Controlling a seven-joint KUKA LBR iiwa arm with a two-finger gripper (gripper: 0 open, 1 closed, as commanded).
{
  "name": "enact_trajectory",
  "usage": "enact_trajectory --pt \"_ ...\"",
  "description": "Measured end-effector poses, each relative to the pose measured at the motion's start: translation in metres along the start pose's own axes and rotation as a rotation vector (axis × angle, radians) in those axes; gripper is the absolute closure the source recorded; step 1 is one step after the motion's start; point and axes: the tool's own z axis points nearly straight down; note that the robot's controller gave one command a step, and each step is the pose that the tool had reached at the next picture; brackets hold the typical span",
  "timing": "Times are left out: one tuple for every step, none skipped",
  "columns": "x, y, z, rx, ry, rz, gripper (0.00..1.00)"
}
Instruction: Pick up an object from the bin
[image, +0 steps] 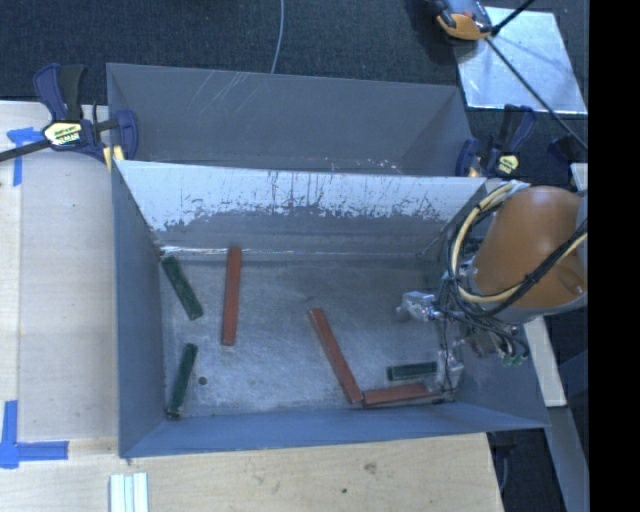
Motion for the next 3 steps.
enact_trajectory --pt "0.02 -0.024 0.034 0.003 -0.002 -0.236 1.0" --pt "0.019 -0.024 0.033 0.003 -0.002 -0.237 1.0" --pt "0.015 -0.033 -0.011 -0.003 0.003 -0.312 1.0"
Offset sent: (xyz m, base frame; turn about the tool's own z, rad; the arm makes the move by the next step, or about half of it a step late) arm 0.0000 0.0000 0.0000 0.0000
